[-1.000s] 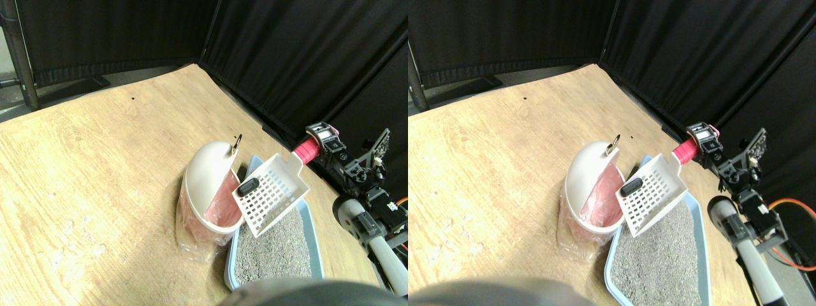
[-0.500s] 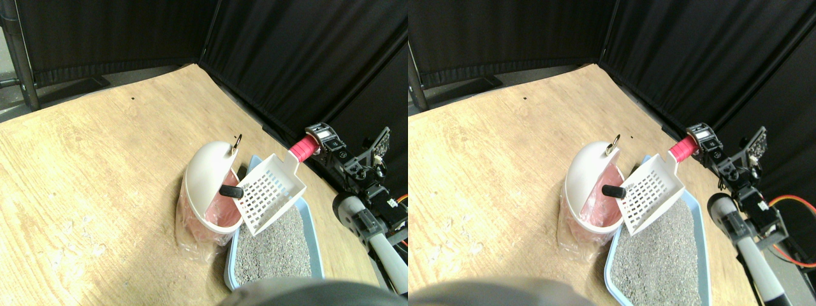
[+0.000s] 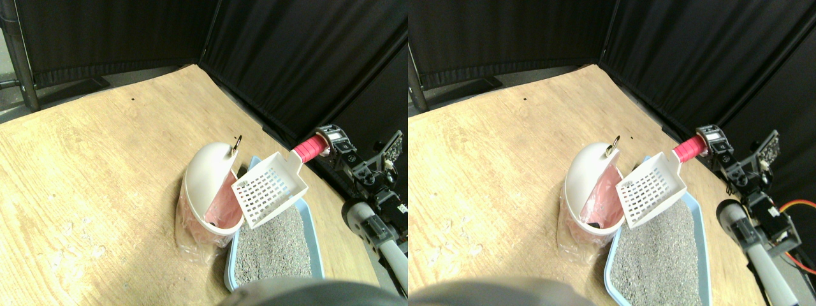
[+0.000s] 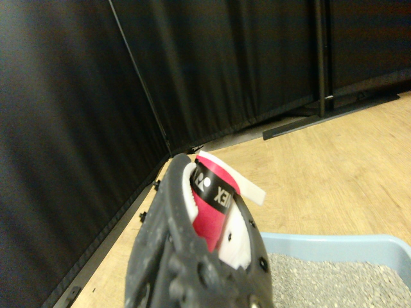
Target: Scoop (unimanual)
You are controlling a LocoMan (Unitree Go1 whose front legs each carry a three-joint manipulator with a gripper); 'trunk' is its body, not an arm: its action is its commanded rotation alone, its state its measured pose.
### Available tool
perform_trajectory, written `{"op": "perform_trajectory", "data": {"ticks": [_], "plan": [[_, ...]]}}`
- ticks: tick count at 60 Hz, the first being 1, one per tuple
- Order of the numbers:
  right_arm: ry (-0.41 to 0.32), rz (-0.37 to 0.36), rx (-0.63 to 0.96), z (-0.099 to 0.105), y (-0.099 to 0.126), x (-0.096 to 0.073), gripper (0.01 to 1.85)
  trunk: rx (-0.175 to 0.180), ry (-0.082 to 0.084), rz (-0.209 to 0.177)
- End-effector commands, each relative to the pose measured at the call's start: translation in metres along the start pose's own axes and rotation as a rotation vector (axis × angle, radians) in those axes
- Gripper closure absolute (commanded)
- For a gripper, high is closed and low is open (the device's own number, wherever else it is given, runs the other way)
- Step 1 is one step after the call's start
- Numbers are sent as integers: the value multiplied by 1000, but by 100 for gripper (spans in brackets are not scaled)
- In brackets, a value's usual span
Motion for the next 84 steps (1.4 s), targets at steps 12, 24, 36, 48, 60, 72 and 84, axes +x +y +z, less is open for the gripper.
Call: {"op": "perform_trajectory", "data": {"ticks": [12,24,36,48,60,72,84], "plan": [[-65,-68,48,-14,-15,-7,176,27,-16,-20],[-50,-163,143,-30,-32,-21,180,71,-7,-67],[-68,-222,245,-47,-53,-38,180,110,-2,-120],[-127,-263,298,-72,-70,-60,180,145,5,-167],[-186,-289,311,-97,-79,-73,178,177,16,-213],[-216,-308,360,-114,-84,-86,180,200,23,-248],[-215,-354,377,-131,-90,-97,180,220,35,-276]]}}
